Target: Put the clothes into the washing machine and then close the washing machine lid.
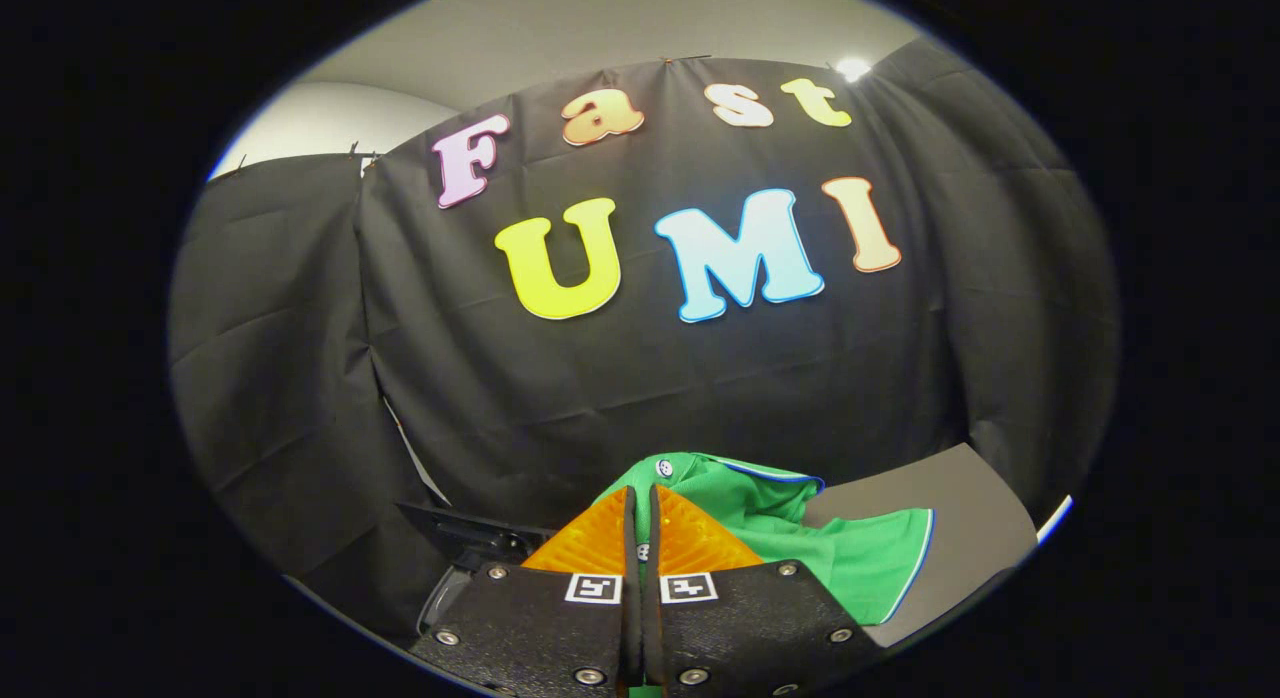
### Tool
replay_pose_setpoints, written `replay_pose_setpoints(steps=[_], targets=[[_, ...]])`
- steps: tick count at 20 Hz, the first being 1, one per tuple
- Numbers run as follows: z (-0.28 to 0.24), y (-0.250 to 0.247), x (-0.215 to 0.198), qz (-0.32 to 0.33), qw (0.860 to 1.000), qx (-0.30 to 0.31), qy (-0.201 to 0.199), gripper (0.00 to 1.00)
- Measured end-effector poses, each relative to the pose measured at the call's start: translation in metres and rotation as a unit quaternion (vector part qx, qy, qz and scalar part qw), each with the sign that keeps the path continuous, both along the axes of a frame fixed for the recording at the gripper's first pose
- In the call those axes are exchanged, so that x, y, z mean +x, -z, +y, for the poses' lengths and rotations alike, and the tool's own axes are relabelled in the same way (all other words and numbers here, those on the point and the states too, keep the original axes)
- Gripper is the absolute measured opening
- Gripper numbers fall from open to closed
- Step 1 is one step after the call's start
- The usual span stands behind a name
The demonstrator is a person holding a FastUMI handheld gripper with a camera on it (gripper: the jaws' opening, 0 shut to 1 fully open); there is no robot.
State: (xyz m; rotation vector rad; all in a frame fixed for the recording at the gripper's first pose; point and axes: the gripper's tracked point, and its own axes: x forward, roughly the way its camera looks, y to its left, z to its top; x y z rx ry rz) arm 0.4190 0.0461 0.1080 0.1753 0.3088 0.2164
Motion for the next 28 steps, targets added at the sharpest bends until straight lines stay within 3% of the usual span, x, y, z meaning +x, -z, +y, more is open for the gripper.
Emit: replay_pose_setpoints(steps=[15, 28], targets=[[0.136, -0.006, -0.017, -0.018, 0.996, 0.013, -0.091, 0.00], [0.233, 0.040, -0.038, 0.024, 0.989, 0.006, -0.148, 0.00]])
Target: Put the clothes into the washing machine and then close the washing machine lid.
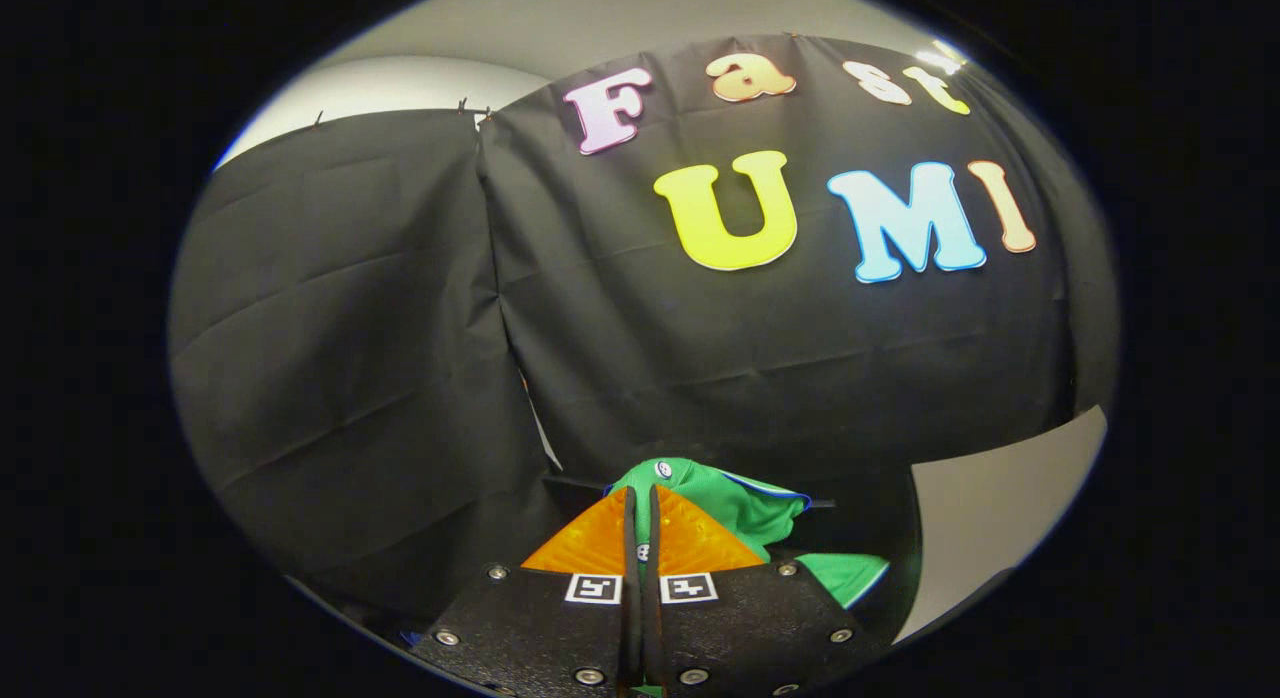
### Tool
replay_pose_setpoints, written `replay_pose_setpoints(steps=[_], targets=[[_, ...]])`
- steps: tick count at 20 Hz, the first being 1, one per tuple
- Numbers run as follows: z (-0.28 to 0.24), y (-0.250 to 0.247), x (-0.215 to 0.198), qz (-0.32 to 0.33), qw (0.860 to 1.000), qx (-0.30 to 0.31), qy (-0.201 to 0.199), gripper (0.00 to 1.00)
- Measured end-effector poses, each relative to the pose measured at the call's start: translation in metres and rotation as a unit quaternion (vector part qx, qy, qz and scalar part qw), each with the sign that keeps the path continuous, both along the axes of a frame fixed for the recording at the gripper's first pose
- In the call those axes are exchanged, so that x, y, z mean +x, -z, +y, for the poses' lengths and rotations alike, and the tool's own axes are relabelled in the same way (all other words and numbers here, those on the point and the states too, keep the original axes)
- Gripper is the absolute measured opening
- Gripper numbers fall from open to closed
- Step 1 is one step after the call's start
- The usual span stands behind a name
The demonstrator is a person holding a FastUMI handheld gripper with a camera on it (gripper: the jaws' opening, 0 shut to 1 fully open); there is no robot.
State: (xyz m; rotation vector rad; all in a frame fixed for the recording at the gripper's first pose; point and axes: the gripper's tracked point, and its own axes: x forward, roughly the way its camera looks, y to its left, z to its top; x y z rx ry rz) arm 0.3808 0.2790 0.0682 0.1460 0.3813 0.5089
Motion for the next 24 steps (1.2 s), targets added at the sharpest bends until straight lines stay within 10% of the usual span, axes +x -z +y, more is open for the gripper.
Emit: replay_pose_setpoints(steps=[24], targets=[[0.076, 0.197, -0.016, 0.107, 0.991, -0.084, -0.014, 0.00]])
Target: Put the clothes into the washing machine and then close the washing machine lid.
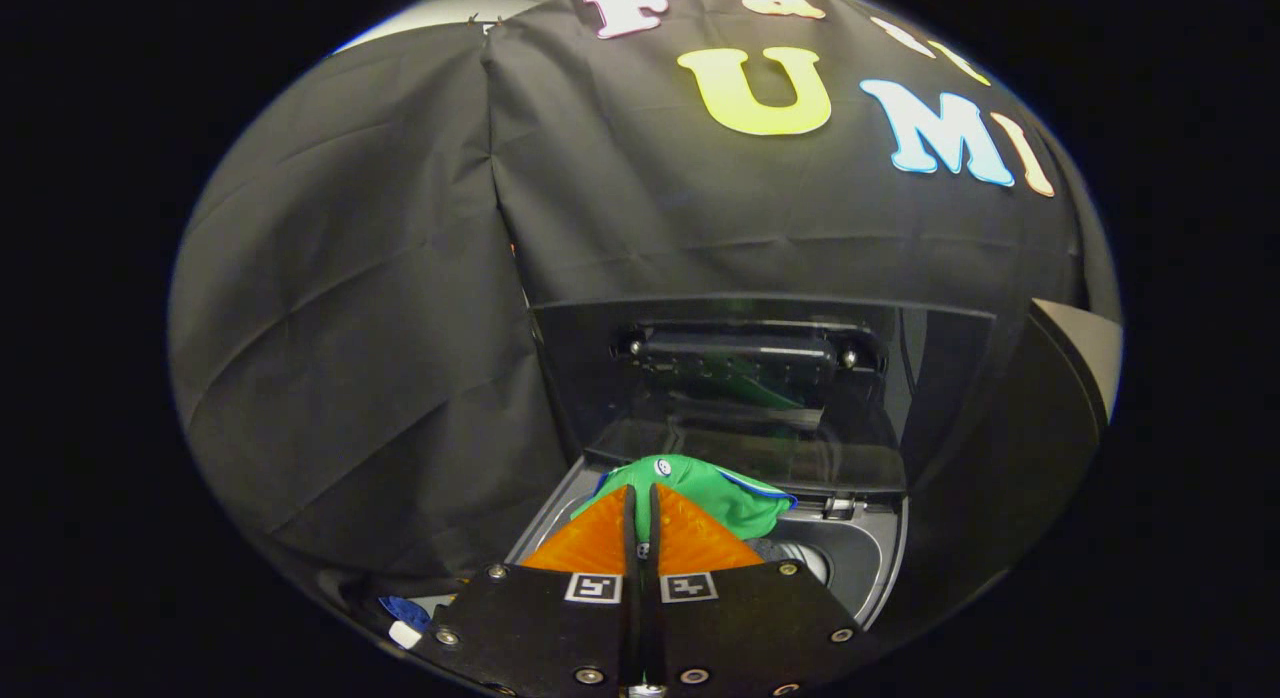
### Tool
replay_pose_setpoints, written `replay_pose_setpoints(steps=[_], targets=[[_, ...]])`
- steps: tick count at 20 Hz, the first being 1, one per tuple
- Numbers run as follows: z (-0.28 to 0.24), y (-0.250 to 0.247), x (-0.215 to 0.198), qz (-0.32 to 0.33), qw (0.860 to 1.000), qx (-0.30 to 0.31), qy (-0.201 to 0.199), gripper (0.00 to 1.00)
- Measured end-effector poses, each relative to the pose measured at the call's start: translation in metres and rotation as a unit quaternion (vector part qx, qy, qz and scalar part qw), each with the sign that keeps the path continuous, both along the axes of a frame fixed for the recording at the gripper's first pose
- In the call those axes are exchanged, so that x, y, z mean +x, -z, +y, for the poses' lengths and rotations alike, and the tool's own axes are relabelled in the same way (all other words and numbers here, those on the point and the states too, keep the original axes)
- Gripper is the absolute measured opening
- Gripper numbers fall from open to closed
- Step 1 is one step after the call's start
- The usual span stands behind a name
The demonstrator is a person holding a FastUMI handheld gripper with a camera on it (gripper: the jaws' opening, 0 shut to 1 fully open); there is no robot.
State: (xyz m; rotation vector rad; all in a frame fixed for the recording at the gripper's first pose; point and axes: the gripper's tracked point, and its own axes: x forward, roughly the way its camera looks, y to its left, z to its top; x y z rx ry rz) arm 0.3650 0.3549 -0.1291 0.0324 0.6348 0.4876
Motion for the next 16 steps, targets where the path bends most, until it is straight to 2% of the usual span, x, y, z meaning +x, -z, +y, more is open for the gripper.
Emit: replay_pose_setpoints(steps=[10, 16], targets=[[0.009, 0.045, -0.002, 0.038, 0.999, -0.027, -0.005, 0.00], [0.007, 0.085, -0.013, 0.091, 0.995, -0.040, -0.002, 0.00]])
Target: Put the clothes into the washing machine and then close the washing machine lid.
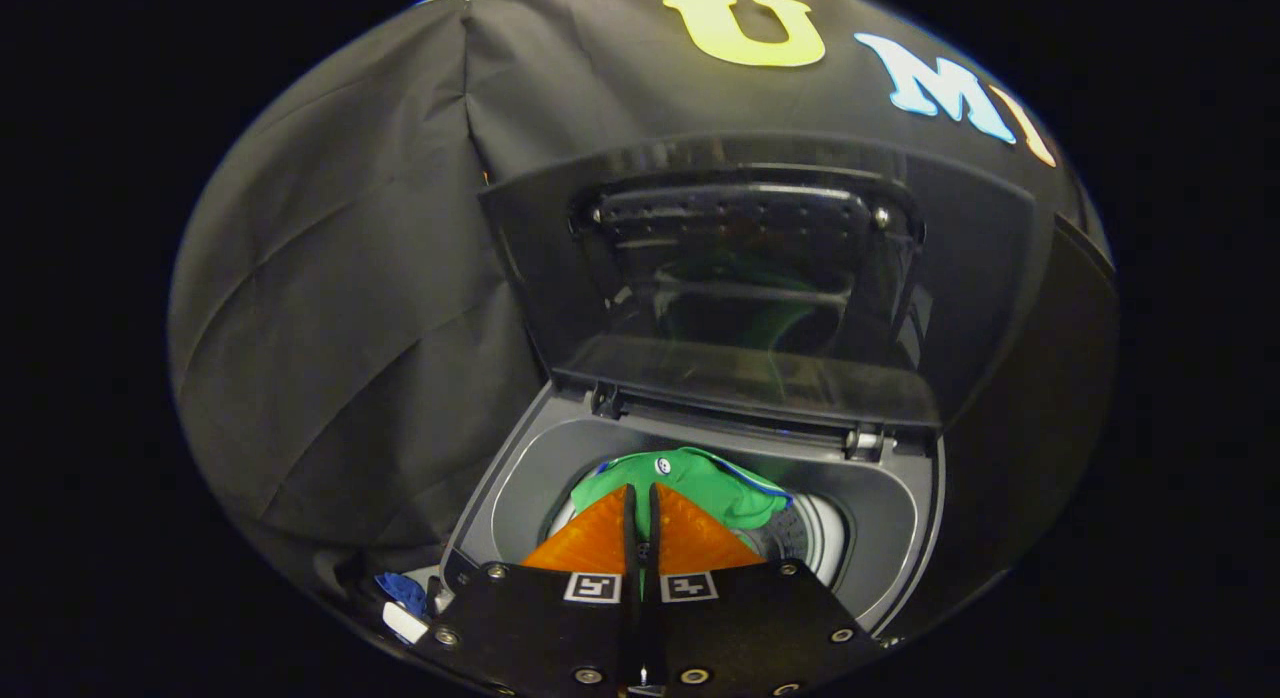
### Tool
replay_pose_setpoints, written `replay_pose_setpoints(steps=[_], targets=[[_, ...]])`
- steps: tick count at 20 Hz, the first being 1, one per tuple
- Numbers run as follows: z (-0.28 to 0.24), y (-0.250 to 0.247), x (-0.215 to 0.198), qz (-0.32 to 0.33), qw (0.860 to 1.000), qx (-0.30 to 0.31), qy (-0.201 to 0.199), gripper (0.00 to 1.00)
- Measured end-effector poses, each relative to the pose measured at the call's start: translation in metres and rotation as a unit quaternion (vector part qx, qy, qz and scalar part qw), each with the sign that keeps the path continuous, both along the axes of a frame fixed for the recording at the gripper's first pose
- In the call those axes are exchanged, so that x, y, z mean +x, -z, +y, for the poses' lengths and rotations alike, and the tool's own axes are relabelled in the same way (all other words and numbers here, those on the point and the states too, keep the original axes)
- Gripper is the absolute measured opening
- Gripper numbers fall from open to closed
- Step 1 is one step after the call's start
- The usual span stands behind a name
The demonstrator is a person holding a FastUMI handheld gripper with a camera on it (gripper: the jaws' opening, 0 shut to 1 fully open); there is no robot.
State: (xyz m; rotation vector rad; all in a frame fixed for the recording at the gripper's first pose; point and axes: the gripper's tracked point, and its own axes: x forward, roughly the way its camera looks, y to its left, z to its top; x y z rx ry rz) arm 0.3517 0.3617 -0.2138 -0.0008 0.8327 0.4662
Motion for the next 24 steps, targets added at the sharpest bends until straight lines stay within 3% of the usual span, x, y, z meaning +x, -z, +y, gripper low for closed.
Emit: replay_pose_setpoints(steps=[7, 11, 16, 24], targets=[[-0.003, 0.020, -0.010, 0.025, 0.999, -0.016, -0.017, 0.06], [-0.005, 0.013, -0.005, 0.005, 0.999, -0.021, -0.029, 0.19], [-0.016, 0.002, -0.007, -0.038, 0.998, -0.054, -0.020, 0.94], [-0.004, -0.040, -0.015, -0.106, 0.994, -0.018, -0.037, 0.95]])
